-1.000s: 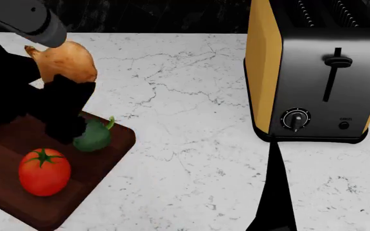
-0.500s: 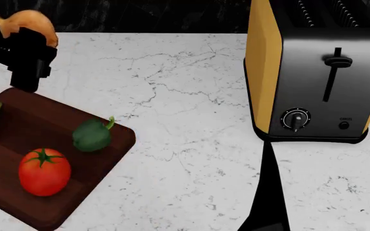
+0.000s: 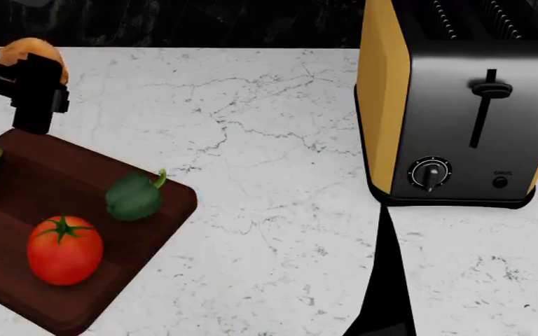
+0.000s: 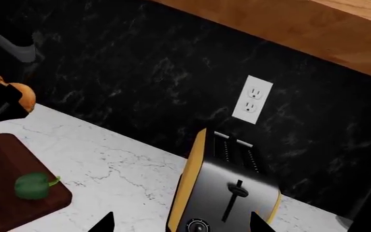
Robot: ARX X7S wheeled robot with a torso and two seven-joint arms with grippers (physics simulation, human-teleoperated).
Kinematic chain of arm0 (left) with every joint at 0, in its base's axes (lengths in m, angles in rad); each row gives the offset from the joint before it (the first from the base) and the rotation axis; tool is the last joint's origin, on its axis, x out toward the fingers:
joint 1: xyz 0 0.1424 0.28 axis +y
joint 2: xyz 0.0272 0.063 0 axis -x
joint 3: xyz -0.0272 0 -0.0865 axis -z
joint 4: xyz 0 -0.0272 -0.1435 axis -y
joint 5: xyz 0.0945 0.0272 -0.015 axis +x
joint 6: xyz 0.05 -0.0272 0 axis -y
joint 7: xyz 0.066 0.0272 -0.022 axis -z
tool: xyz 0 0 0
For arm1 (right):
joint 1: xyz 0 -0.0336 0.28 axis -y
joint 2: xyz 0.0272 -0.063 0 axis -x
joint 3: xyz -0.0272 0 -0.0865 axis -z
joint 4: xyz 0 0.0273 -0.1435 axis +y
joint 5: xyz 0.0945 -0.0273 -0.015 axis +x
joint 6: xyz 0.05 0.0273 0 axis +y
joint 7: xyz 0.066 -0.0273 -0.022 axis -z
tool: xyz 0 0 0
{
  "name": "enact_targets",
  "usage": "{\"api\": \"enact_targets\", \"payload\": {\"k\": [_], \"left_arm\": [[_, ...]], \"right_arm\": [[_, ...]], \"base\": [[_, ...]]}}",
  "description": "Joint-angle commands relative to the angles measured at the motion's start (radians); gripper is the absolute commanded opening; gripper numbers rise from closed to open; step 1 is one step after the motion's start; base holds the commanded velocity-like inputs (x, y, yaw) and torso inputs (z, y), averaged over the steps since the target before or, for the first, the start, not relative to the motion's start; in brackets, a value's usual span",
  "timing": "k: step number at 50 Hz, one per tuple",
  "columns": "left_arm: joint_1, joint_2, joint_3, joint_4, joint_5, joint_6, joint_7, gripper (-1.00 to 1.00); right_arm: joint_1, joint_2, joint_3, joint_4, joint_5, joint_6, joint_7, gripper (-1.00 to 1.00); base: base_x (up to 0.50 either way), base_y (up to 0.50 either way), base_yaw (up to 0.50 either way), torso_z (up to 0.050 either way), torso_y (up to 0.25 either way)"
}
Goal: Place the avocado, onion, tomato and bell pepper on the cutting board.
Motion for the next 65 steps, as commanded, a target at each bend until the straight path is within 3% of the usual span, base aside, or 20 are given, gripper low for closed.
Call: {"api": "enact_targets", "payload": {"k": [1, 8, 29, 65], "left_arm": [[0.039, 0.033, 0.007, -0.028, 0.032, 0.011, 0.053, -1.0], [0.046, 0.047, 0.036, -0.038, 0.048, -0.003, 0.08, -1.0], [0.096, 0.079, 0.083, -0.081, 0.104, 0.038, 0.086, -1.0], [0.142, 0.061, 0.113, -0.044, 0.122, 0.04, 0.069, -1.0]], "right_arm": [[-0.105, -0.01, 0.1, -0.002, -0.048, 0.006, -0.034, 1.0], [-0.243, -0.031, 0.249, -0.001, -0.035, 0.041, -0.011, 1.0], [-0.395, -0.081, 0.436, 0.003, 0.009, 0.108, 0.047, 1.0], [-0.421, -0.127, 0.505, 0.016, 0.062, 0.156, 0.106, 1.0]], "base": [[0.0, 0.0, 0.0, 0.0, 0.0], [0.0, 0.0, 0.0, 0.0, 0.0], [0.0, 0.0, 0.0, 0.0, 0.0], [0.0, 0.0, 0.0, 0.0, 0.001]]}}
